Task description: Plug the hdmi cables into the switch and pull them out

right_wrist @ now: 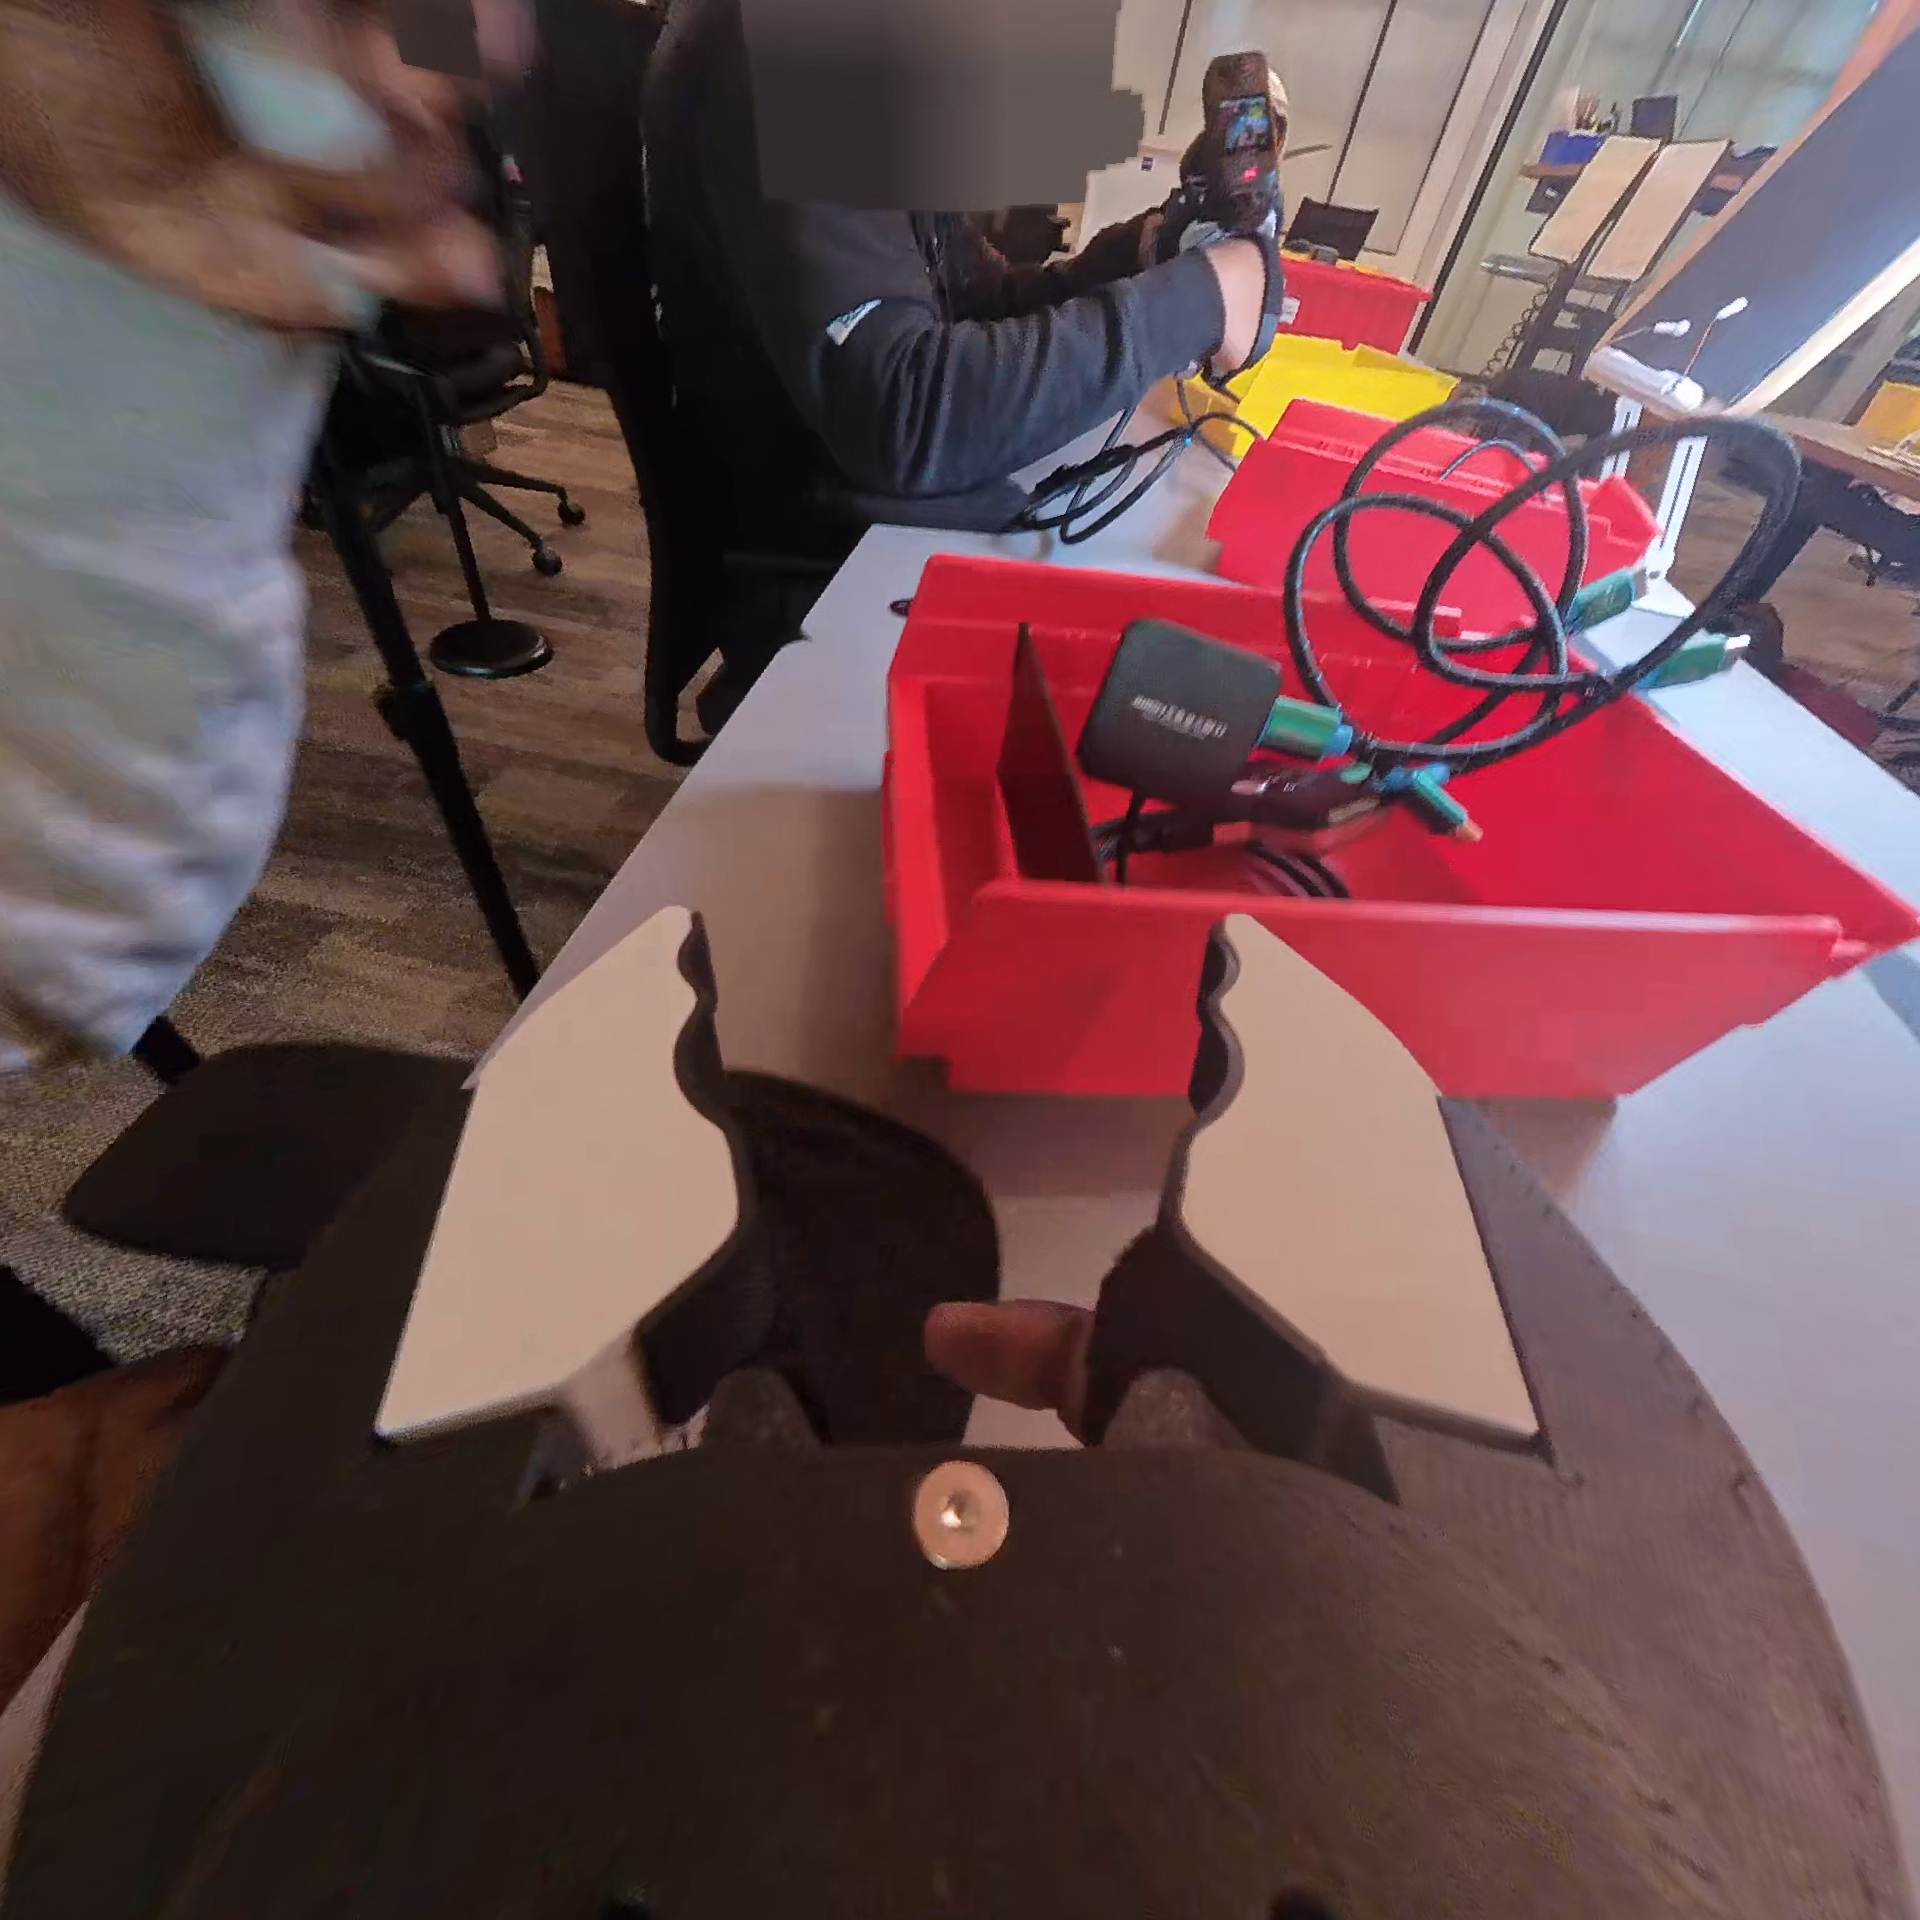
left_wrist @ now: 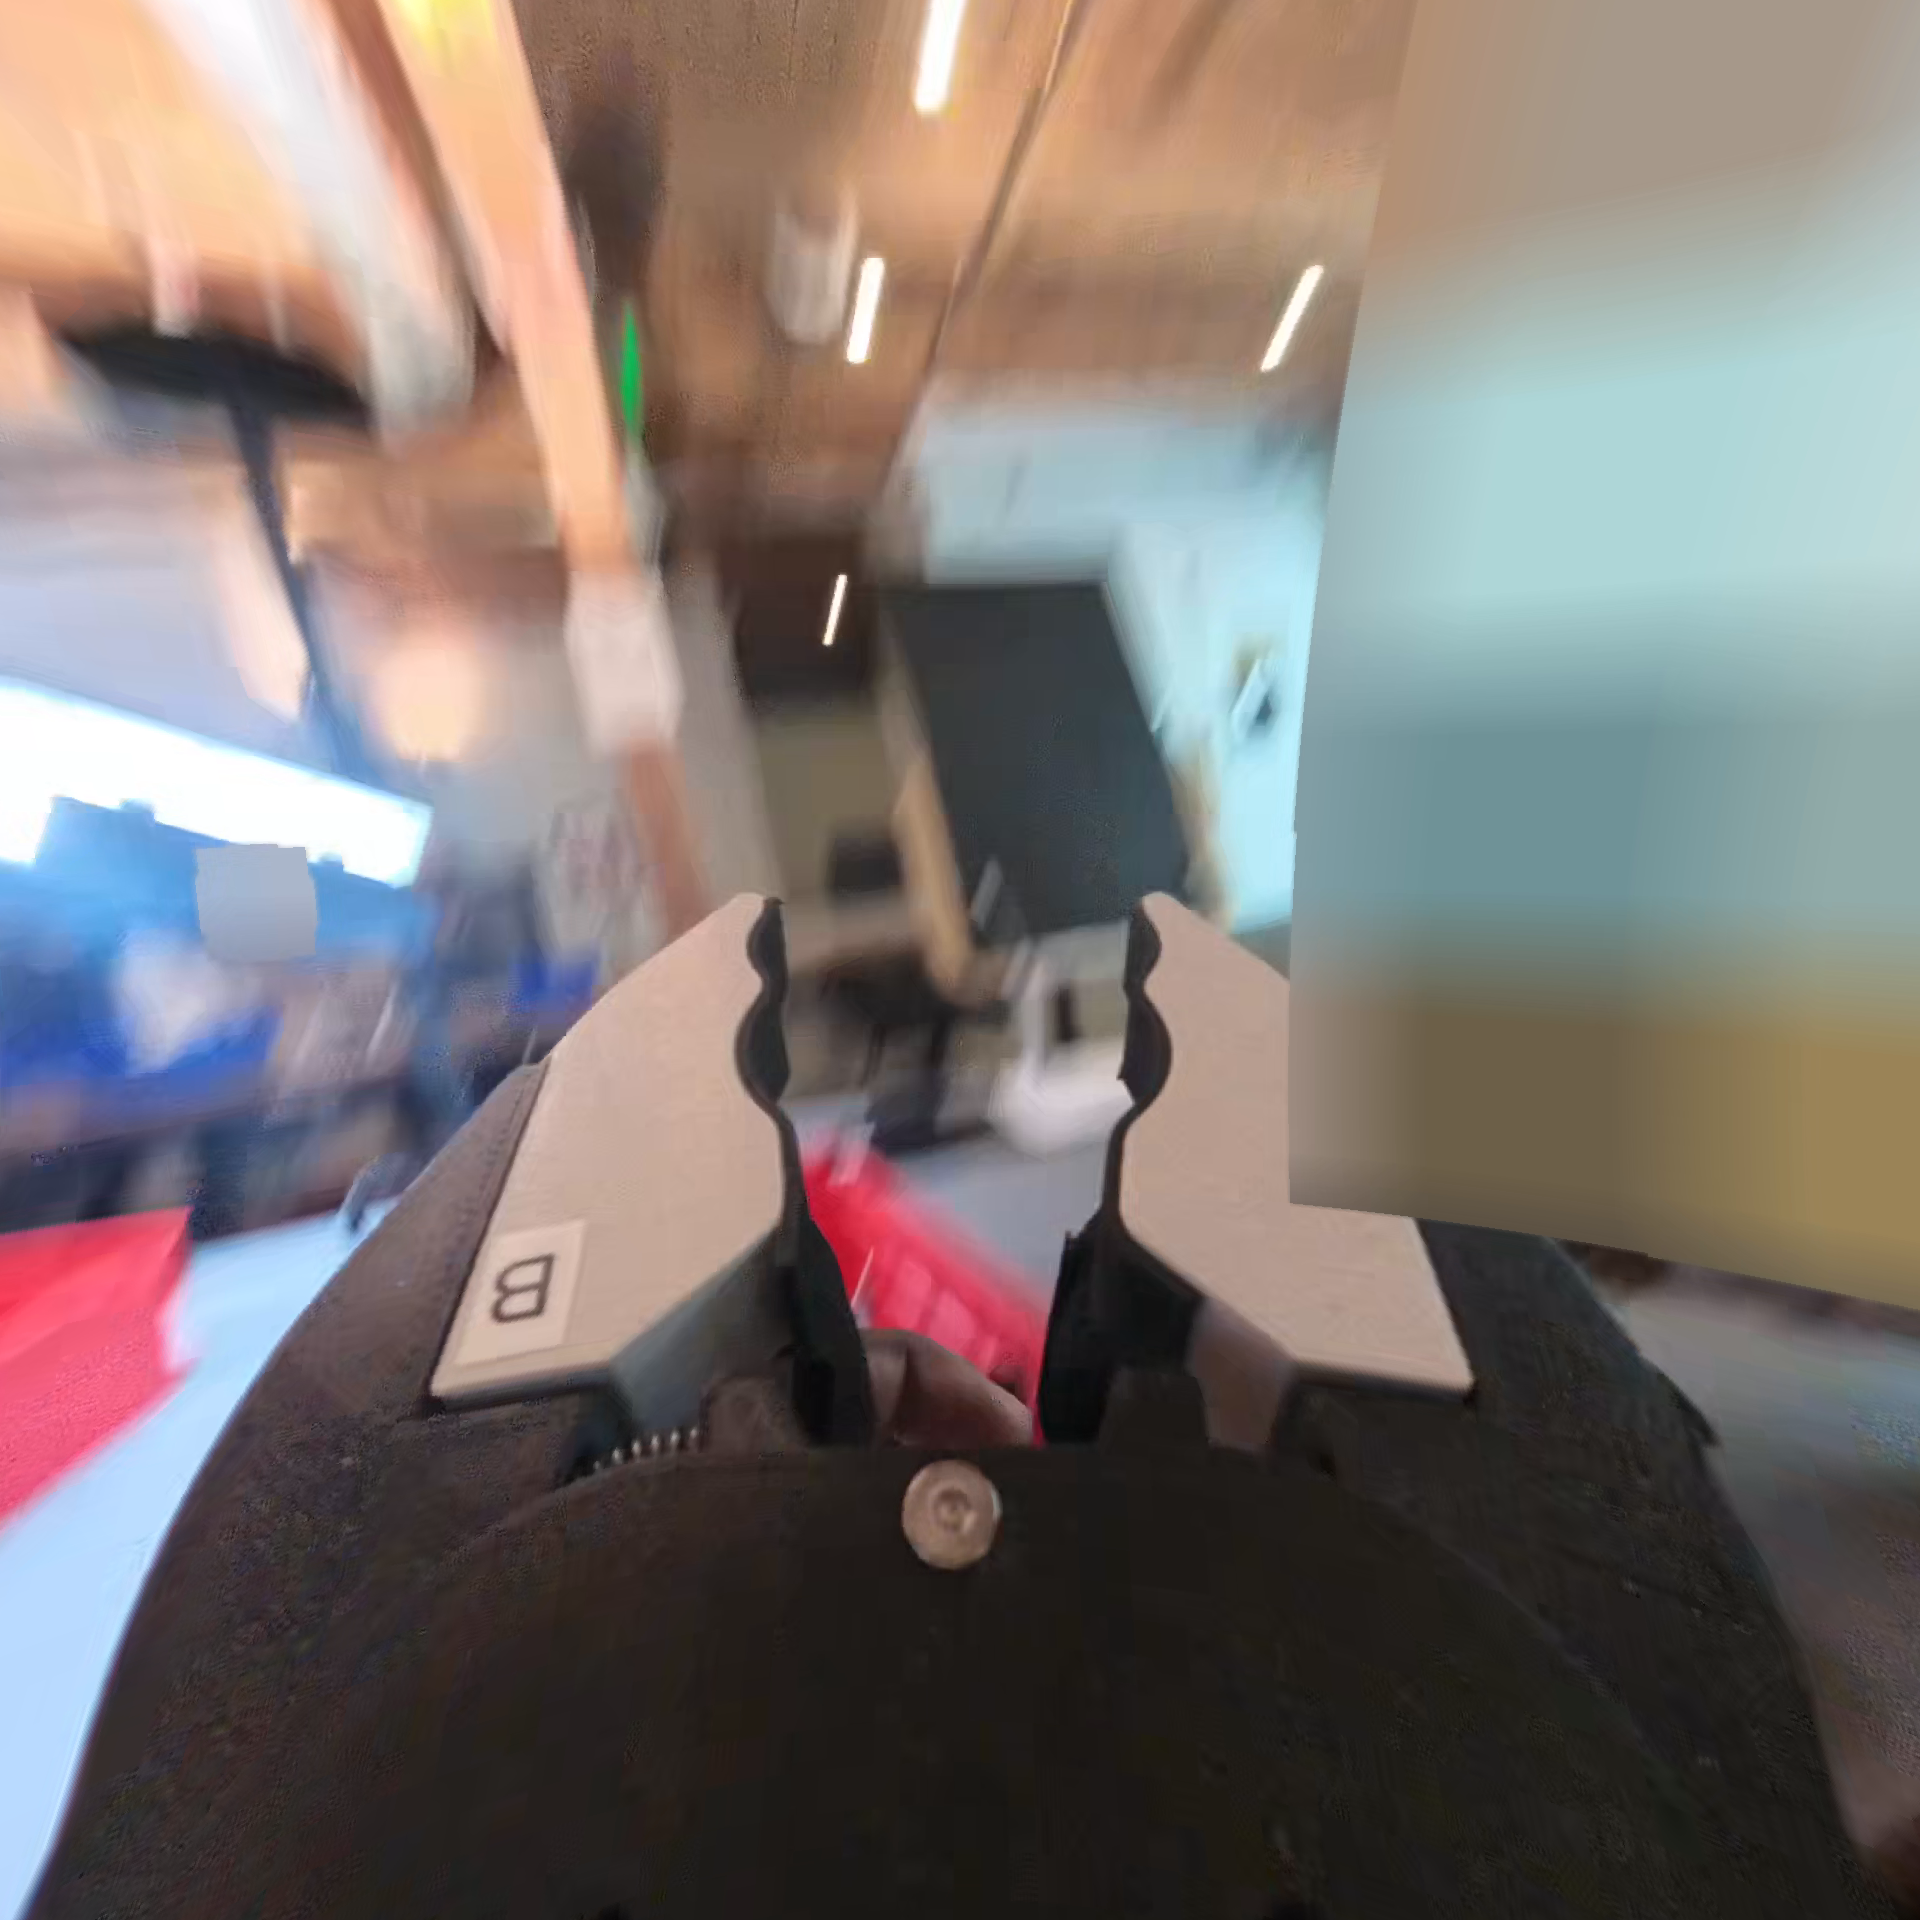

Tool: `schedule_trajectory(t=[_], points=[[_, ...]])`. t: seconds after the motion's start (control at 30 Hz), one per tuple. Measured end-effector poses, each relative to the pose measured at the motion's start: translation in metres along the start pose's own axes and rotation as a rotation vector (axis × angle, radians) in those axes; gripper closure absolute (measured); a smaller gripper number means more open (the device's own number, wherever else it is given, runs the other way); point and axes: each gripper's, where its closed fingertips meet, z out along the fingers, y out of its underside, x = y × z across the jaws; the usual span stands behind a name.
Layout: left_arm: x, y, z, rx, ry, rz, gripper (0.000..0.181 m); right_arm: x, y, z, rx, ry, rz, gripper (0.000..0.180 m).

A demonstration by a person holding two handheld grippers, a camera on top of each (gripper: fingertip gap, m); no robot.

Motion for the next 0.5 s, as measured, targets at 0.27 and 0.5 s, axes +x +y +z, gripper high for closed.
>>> schedule_trajectory(t=[0.27, 0.5], points=[[-0.111, 0.219, 0.031, -0.948, -0.135, -0.183, 0.112, -0.042, 0.05, -0.079, -0.04, 0.052, 0.015, 0.095], [-0.105, 0.27, 0.037, -1.178, -0.121, -0.124, 0.113, -0.029, 0.069, -0.131, 0.014, 0.189, 0.113, 0.094]])
